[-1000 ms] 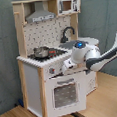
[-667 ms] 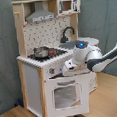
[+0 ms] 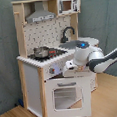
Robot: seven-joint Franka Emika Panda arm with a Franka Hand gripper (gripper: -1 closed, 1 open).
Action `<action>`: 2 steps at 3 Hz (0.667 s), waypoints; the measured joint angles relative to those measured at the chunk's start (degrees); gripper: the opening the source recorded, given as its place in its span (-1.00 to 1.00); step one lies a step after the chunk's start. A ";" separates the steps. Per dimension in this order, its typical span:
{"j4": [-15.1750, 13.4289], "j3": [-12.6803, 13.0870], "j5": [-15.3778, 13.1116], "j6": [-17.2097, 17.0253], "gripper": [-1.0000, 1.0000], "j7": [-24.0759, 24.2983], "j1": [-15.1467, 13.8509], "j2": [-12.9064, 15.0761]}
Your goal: Play with the kitchen
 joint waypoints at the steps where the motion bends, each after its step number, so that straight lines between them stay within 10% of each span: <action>1: -0.03 1.14 5.15 0.04 -1.00 1.73 2.15 0.00; 2: -0.19 1.76 7.42 0.10 -1.00 6.97 2.09 0.00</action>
